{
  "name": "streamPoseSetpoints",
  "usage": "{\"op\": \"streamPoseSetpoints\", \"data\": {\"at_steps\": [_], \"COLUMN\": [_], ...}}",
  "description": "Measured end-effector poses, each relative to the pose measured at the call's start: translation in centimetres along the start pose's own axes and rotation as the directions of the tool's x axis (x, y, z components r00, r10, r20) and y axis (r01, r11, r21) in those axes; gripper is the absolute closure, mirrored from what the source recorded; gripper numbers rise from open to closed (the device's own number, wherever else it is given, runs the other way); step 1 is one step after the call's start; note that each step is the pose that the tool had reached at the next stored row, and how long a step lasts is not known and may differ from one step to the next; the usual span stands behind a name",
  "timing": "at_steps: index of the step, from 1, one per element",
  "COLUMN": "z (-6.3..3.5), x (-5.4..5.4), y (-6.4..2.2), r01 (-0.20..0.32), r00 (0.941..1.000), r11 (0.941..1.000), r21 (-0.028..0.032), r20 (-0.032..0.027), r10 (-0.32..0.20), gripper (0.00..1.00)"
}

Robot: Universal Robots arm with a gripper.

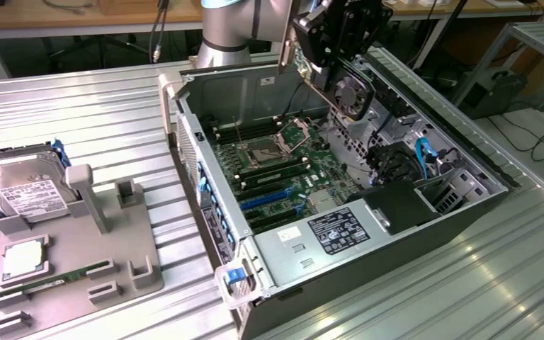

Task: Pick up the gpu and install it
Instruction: 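Insert the gpu into the slot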

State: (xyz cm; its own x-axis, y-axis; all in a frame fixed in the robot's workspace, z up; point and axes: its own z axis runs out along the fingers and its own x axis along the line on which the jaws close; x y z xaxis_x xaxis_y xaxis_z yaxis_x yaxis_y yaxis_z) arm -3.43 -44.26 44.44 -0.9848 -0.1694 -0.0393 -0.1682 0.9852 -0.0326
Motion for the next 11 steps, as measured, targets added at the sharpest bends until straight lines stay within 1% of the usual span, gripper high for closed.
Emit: {"op": "streamPoseSetpoints", "data": {"at_steps": [5,11], "z": [0.0,0.01], "x": [-0.01,-0.12], "y": [0.0,-0.03], "r01": [0.024,0.039], "r00": [0.9997,0.9992], "r11": [0.9997,0.9992], "r21": [-0.0009,-0.0016], "r20": [0.0007,0.0013], "r10": [-0.024,-0.039], "gripper": [0.71,0.71]}}
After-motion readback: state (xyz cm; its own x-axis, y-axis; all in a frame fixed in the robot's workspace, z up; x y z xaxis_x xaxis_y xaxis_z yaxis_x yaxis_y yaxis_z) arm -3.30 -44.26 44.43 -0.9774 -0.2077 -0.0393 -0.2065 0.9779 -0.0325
